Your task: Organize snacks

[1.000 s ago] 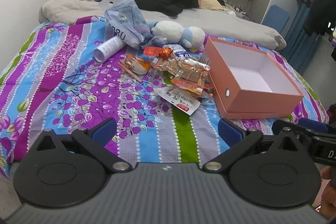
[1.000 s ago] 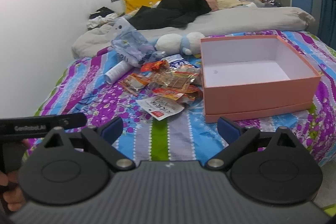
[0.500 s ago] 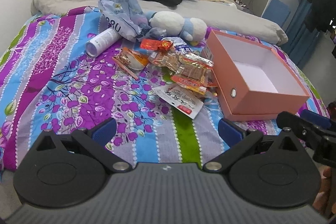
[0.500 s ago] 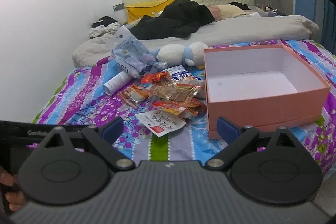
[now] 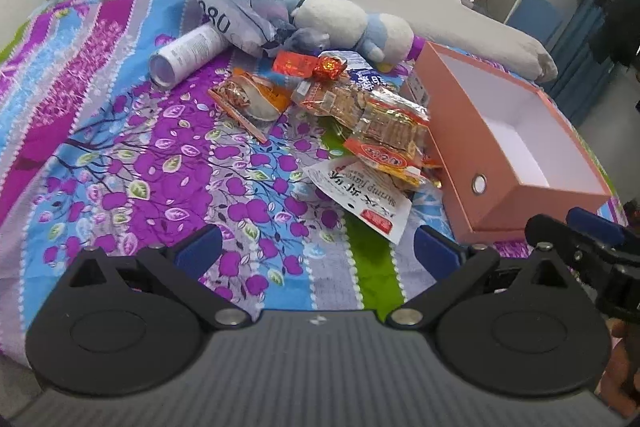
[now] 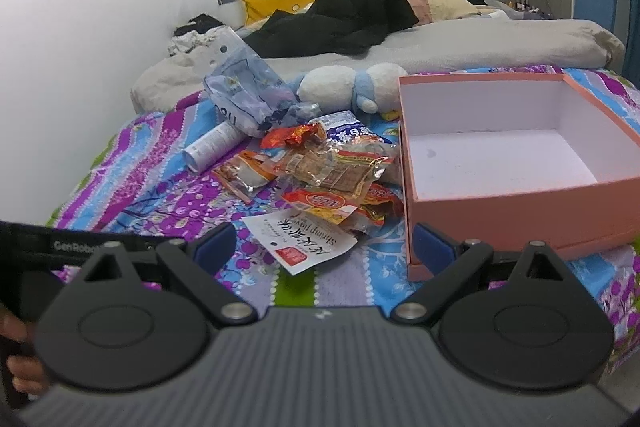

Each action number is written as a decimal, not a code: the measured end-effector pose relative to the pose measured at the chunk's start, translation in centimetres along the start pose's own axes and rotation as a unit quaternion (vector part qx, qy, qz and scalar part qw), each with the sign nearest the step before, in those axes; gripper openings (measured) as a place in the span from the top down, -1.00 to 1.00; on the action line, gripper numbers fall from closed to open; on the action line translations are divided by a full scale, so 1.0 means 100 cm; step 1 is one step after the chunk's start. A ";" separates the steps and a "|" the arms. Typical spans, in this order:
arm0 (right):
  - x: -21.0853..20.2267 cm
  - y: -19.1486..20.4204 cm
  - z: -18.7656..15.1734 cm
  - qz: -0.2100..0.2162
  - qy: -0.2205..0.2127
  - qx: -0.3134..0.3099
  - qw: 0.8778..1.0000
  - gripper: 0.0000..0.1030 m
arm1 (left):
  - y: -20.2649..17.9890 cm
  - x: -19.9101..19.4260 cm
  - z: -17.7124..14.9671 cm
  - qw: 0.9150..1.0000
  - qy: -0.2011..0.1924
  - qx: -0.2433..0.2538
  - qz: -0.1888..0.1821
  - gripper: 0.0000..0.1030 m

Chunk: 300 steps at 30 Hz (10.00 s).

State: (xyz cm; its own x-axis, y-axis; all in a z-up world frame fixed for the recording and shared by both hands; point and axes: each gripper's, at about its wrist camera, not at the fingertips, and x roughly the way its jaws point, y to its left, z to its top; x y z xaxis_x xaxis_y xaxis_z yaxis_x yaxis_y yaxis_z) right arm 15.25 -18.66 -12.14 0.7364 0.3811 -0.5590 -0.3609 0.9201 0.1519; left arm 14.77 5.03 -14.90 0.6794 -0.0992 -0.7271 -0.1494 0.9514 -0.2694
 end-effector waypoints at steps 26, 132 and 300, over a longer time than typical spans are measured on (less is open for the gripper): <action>0.166 0.015 0.018 -0.046 0.049 -0.060 0.996 -0.43 | 0.057 0.143 0.023 0.972 0.061 -0.150 -0.169 -0.17; 0.089 -0.043 -0.042 0.047 0.146 -0.078 0.985 -0.62 | 0.016 0.024 -0.009 0.991 0.065 0.118 -0.013 -0.69; -0.019 0.025 0.033 -0.031 -0.075 0.009 0.997 0.42 | -0.029 -0.076 0.059 0.990 -0.103 0.078 -0.055 -0.55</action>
State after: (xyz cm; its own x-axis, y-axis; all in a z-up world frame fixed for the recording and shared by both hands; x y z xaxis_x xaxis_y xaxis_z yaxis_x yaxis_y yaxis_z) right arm 14.83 -16.84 -8.02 0.8354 0.3307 -0.4391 -0.3020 0.9435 0.1362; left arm 14.29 4.78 -4.84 0.8196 -0.1580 -0.5507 0.0348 0.9732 -0.2274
